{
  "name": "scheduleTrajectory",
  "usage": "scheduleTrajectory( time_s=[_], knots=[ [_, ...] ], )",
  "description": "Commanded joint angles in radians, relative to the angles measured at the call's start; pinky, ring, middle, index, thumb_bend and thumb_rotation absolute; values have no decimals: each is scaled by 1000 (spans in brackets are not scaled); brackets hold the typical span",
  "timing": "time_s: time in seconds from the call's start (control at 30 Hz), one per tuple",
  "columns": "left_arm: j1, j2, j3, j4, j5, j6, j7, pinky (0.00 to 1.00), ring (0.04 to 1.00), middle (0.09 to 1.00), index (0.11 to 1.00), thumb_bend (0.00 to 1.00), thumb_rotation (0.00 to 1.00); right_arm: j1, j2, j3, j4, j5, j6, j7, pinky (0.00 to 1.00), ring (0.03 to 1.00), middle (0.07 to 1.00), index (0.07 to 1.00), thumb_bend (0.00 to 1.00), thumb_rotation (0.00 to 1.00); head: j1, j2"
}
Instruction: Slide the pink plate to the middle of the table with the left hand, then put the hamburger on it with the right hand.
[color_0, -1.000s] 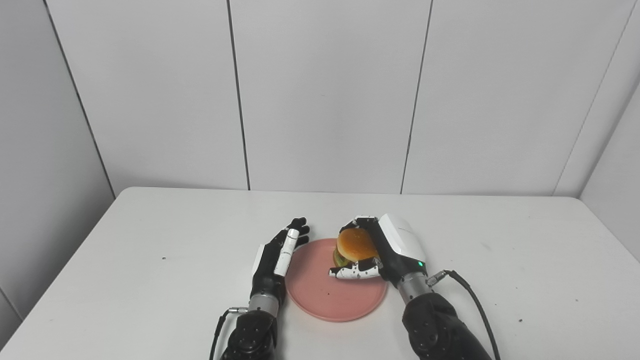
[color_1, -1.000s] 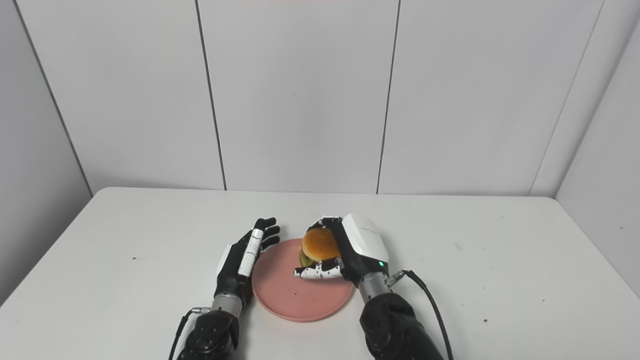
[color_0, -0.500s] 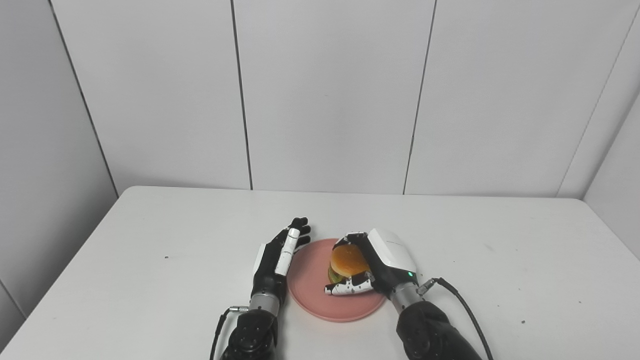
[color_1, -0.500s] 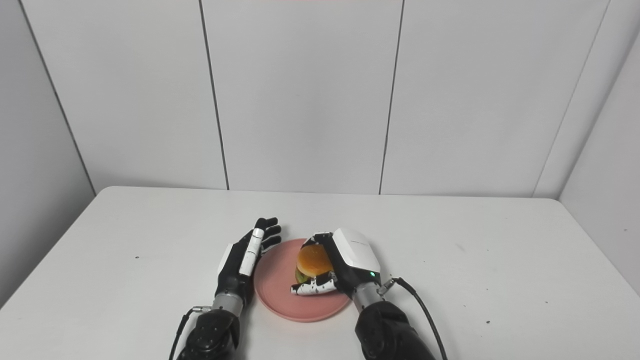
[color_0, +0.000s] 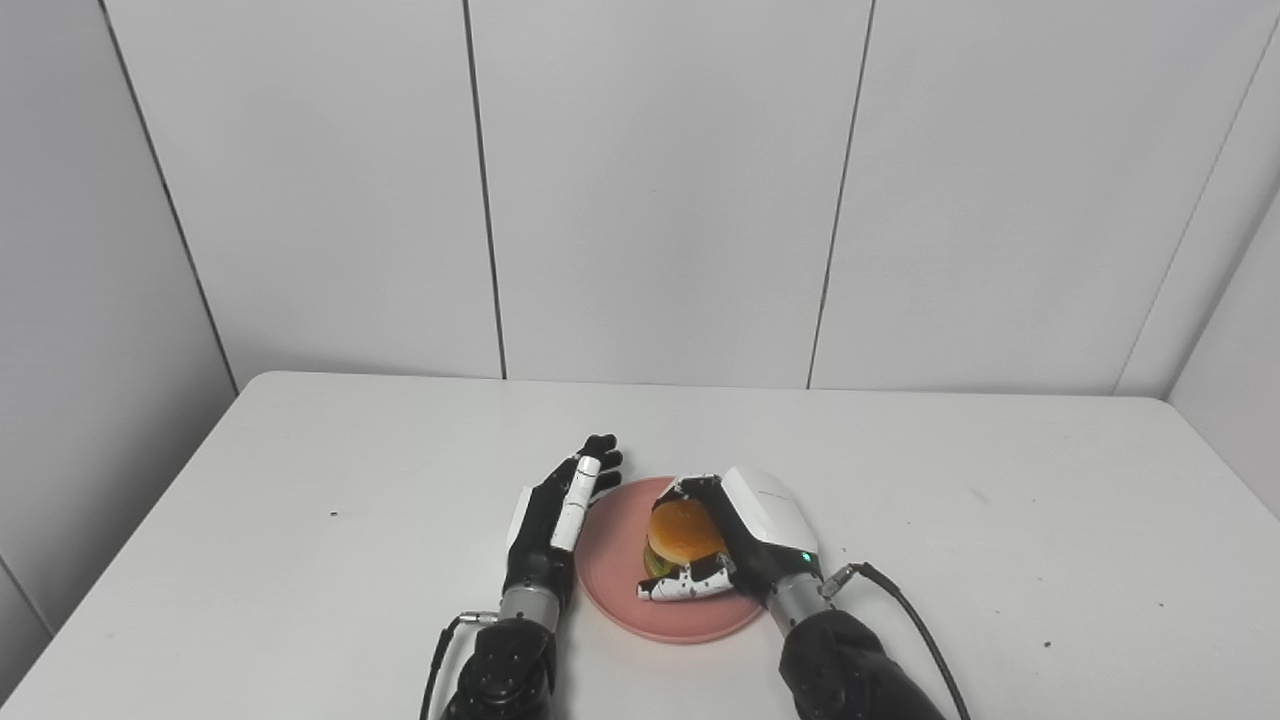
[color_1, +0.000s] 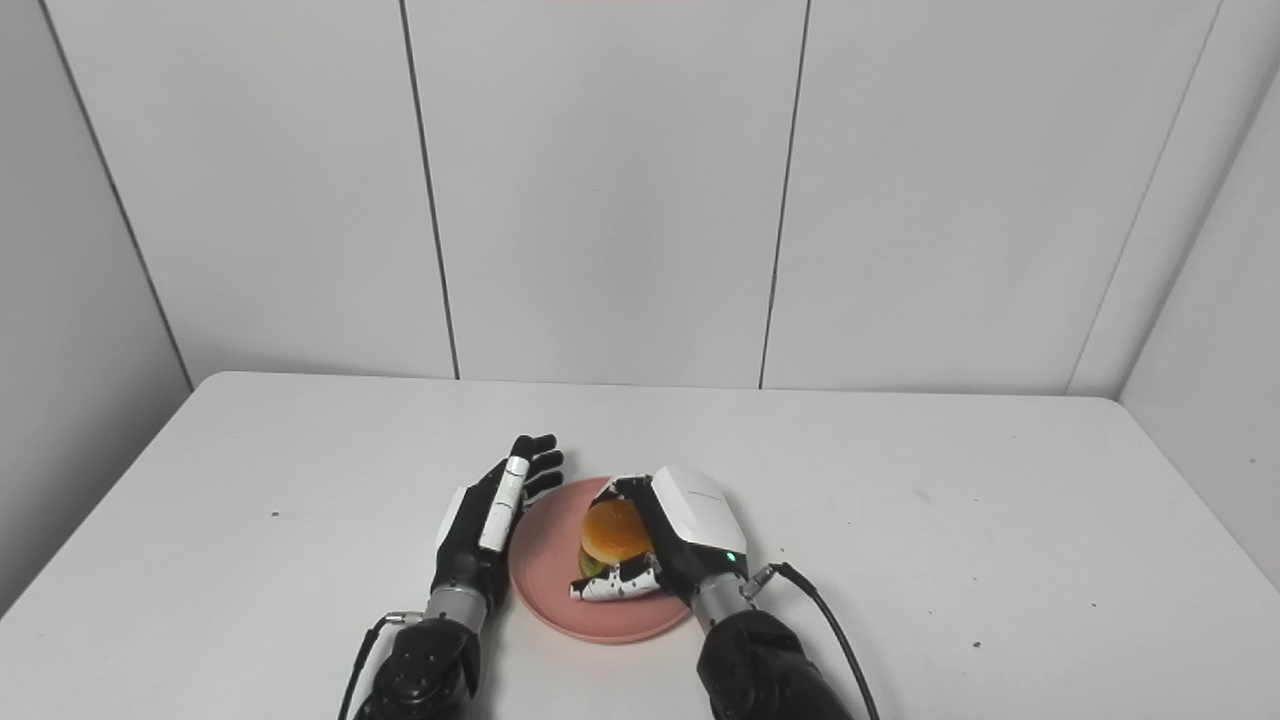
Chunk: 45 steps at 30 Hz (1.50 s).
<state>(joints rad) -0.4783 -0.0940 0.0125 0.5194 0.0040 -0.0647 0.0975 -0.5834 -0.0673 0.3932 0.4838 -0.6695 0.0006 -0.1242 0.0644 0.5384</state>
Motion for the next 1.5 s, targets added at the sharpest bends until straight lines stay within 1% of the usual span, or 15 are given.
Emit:
scheduleTrajectory(
  time_s=[0.0,0.03,0.1,0.13,0.17,0.23,0.37,0.47,0.73,0.97,1.07,1.17,1.3,1.4,1.47],
  knots=[
    [-39,1,-4,-5,10,-24,6,759,820,819,766,803,923,-49,0,0,-16,0,-35,-11,311,383,439,531,514,11,0,0],
    [-39,1,-4,-5,10,-23,6,757,817,818,766,801,923,-49,-3,3,-16,-2,-36,-9,332,411,448,531,515,14,-1,1],
    [-40,2,-4,-4,11,-25,5,749,814,819,765,801,923,-48,-9,9,-20,-4,-37,-3,373,460,542,504,510,139,-1,1],
    [-39,2,-4,-4,9,-26,4,741,814,821,765,801,923,-49,-16,14,-23,-1,-41,11,387,480,573,599,641,325,-1,1],
    [-39,2,-4,-4,8,-27,2,732,815,824,766,803,920,-49,-20,17,-25,1,-43,21,465,580,657,668,713,434,-1,1],
    [-38,1,-4,-4,6,-29,0,727,815,826,768,804,917,-50,-32,25,-36,8,-43,53,588,718,765,737,783,522,-1,1],
    [-37,2,-6,-3,11,-33,3,731,810,824,770,801,923,-49,-48,33,-54,9,-55,72,705,832,864,797,831,597,-3,0],
    [-37,4,-7,-4,15,-31,5,729,802,817,772,808,926,-45,-50,31,-66,10,-55,72,751,869,899,820,853,643,-6,-1],
    [-37,7,-8,-4,16,-40,3,708,793,819,782,802,929,-34,-52,20,-94,22,-61,62,773,884,911,838,869,685,-10,-1],
    [-35,6,-5,-11,-2,-34,-10,722,818,835,792,807,913,-7,-52,-1,-175,21,-76,17,753,880,903,828,851,713,-10,-1],
    [-35,6,-4,-14,4,-29,-1,737,833,829,780,807,913,12,-46,-36,-211,45,-105,-23,722,860,892,815,840,737,-11,-2],
    [-34,6,3,-17,3,-28,6,770,834,830,780,811,911,26,-38,-75,-237,65,-106,-47,699,845,885,820,834,807,-12,-3],
    [-29,-4,23,-25,4,-47,40,836,837,840,791,797,884,35,-31,-129,-211,103,-130,-92,688,825,868,815,812,853,-13,-4],
    [-22,-12,34,-21,27,-112,87,871,867,871,811,783,870,51,15,-212,-160,227,-189,-138,638,774,837,797,826,835,-10,0],
    [-18,-11,29,-11,66,-151,130,911,887,897,832,794,890,60,43,-258,-130,287,-214,-159,672,783,833,804,809,849,-11,1]
  ],
)
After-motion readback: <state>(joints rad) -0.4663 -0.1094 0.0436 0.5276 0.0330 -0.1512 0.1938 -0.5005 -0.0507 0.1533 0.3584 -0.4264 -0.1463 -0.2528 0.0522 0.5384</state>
